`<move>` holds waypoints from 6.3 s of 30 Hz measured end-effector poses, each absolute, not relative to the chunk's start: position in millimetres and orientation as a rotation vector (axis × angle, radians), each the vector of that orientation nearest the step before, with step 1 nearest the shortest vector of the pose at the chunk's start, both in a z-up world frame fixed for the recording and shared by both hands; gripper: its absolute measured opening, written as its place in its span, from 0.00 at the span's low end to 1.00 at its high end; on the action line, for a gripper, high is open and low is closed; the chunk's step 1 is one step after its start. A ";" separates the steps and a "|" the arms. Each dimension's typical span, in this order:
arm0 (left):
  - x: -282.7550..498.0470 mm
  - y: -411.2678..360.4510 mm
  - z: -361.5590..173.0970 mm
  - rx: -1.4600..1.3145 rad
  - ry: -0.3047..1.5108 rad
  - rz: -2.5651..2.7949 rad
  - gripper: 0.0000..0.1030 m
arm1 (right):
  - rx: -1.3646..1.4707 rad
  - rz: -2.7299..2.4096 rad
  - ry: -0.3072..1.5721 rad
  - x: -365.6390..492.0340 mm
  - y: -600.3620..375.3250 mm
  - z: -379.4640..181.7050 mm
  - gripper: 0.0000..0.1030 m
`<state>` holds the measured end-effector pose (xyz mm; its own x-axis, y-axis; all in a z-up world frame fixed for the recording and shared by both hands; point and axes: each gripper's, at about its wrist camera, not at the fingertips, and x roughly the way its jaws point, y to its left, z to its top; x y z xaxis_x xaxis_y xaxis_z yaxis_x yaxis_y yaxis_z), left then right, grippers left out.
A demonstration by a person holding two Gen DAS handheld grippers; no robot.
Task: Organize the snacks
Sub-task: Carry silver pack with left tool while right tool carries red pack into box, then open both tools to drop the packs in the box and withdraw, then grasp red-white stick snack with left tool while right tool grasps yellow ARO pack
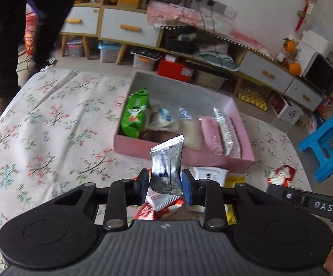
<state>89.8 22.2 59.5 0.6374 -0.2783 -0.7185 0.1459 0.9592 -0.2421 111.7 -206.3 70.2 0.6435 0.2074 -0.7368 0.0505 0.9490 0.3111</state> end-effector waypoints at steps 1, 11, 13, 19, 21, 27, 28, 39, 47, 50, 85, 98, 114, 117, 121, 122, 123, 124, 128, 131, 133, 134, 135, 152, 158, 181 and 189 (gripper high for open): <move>92.7 17.0 60.7 -0.160 0.842 -0.249 0.27 | 0.318 0.095 0.869 115.0 -205.3 71.3 0.28; 141.3 -7.7 63.8 -0.171 0.813 -0.260 0.27 | 0.310 0.067 0.854 158.7 -212.8 73.4 0.28; 151.3 -10.3 61.7 -0.190 0.822 -0.262 0.27 | 0.328 0.063 0.849 171.0 -217.4 72.5 0.28; 173.3 -15.2 64.7 -0.219 0.802 -0.267 0.27 | 0.434 0.061 0.846 199.2 -231.7 62.7 0.28; 176.8 -18.6 61.9 -0.211 0.801 -0.267 0.27 | 0.450 0.067 0.850 206.0 -231.1 60.5 0.28; 189.1 -27.2 53.9 -0.195 0.816 -0.264 0.27 | 0.415 0.081 0.838 221.7 -219.5 64.9 0.28; 190.7 -27.3 53.1 -0.196 0.815 -0.264 0.27 | 0.421 0.086 0.839 224.8 -218.9 64.1 0.28; 213.3 -22.2 39.0 -0.262 0.857 -0.220 0.27 | 0.519 0.119 0.859 264.9 -211.2 47.8 0.28; 221.8 -12.1 31.2 -0.303 0.873 -0.168 0.30 | 0.586 0.072 0.832 274.5 -207.0 32.4 0.33; 220.6 -6.9 34.3 -0.335 0.871 -0.142 0.30 | 0.670 0.107 0.804 273.9 -215.9 34.6 0.33; 123.8 6.7 72.6 -0.147 0.912 -0.113 0.59 | 0.474 0.112 0.841 139.8 -210.2 112.5 0.41; 74.0 5.8 72.0 -0.173 0.921 -0.204 0.71 | 0.365 0.108 0.815 76.6 -196.5 120.4 0.58; 77.4 15.8 46.2 -0.171 0.968 -0.158 0.77 | 0.261 0.066 0.870 74.7 -202.5 94.5 0.83; 78.5 17.4 42.7 -0.184 0.984 -0.171 0.79 | 0.249 0.067 0.900 75.9 -205.0 86.7 0.83; 82.2 20.6 36.1 -0.199 1.009 -0.169 0.82 | 0.228 0.057 0.929 77.6 -208.2 76.1 0.83; 83.7 21.8 34.3 -0.204 1.017 -0.164 0.83 | 0.228 0.054 0.937 77.9 -209.5 73.5 0.83; 85.0 23.1 31.9 -0.212 1.026 -0.160 0.83 | 0.229 0.049 0.945 78.6 -211.1 71.0 0.83; 86.8 25.2 29.6 -0.223 1.036 -0.158 0.83 | 0.230 0.044 0.953 79.7 -212.4 68.4 0.83; 92.0 29.3 22.8 -0.257 1.061 -0.148 0.83 | 0.212 0.008 0.994 84.5 -215.6 56.7 0.83; 94.1 29.9 22.3 -0.272 1.050 -0.145 0.84 | 0.197 -0.009 1.016 88.1 -215.1 49.2 0.83; 95.3 28.4 21.8 -0.267 1.039 -0.140 0.84 | 0.185 -0.010 1.028 89.7 -212.5 44.9 0.83; 95.9 27.1 21.1 -0.260 1.035 -0.135 0.84 | 0.176 -0.008 1.032 91.3 -210.7 42.9 0.83; 97.4 25.4 20.0 -0.252 1.032 -0.129 0.84 | 0.166 -0.006 1.034 92.3 -208.5 41.3 0.83; 118.5 10.1 0.0 -0.111 1.053 -0.122 0.42 | 0.100 0.035 1.026 124.0 -184.9 15.9 0.83; 118.1 13.8 -0.1 -0.120 1.050 -0.133 0.28 | 0.109 0.067 1.038 133.9 -175.8 4.6 0.83; 112.0 27.3 10.5 -0.206 1.034 -0.168 0.07 | 0.167 0.033 1.037 133.5 -180.9 11.1 0.47; 106.3 34.8 20.0 -0.263 1.017 -0.185 0.07 | 0.275 -0.004 1.040 126.4 -196.7 21.6 0.46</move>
<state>106.3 34.8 20.0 0.5141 -0.2735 -0.8129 0.0307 0.9530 -0.3013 126.4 -196.7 21.6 0.5098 0.1265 -0.8509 0.1330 0.9657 0.2232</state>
